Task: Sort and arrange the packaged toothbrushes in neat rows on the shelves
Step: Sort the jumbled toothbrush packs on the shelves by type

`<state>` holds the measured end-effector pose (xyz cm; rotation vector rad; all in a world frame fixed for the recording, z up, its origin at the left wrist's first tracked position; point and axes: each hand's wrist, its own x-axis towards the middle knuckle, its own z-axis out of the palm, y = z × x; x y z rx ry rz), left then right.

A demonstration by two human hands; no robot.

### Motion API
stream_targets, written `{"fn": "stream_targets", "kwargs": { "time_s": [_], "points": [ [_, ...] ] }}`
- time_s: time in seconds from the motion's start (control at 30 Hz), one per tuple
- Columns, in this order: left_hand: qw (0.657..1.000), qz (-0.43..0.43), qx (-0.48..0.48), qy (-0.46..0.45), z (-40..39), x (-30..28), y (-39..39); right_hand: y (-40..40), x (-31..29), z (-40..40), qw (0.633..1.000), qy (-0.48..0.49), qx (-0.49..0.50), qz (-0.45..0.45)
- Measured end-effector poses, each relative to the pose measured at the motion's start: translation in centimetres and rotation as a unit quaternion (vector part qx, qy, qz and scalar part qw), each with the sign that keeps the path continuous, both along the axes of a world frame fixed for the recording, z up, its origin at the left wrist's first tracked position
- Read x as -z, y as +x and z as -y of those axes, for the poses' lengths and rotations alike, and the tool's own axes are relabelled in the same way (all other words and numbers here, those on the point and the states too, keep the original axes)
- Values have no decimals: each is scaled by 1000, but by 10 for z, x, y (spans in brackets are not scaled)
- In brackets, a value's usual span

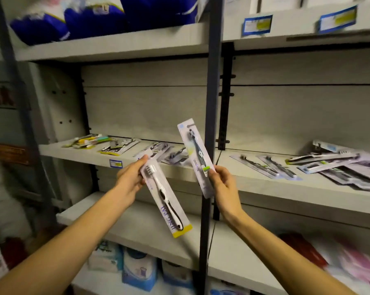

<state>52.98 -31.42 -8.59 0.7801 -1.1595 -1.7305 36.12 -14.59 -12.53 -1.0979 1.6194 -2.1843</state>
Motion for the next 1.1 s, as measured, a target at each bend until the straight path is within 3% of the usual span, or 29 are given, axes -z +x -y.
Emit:
{"fn": "stream_targets", "kwargs": {
  "time_s": [0.3,0.43,0.5,0.6,0.7,0.8,0.93,1.1],
  "points": [
    [997,-44,58,34,92,2,-2,-5,0,120,998,9,-17,52],
    [997,-27,73,11,142,-19,-20,-24,-18,166,999,15,29,1],
    [996,-26,85,7,163,-27,-35,-38,-25,181,994,70,78,-41],
    [995,-18,103,1,186,-33,-58,-58,-29,192,948,242,149,-146],
    [994,-4,105,-11,201,-32,-76,-59,-20,200,849,373,214,-307],
    [994,-3,102,-22,216,-33,-85,-59,-21,205,846,371,201,-327],
    [992,22,107,-63,241,-35,-92,-57,-31,216,840,297,245,-384],
    [993,20,101,-50,277,-34,-82,-46,-44,258,849,261,151,-434]
  ]
}}
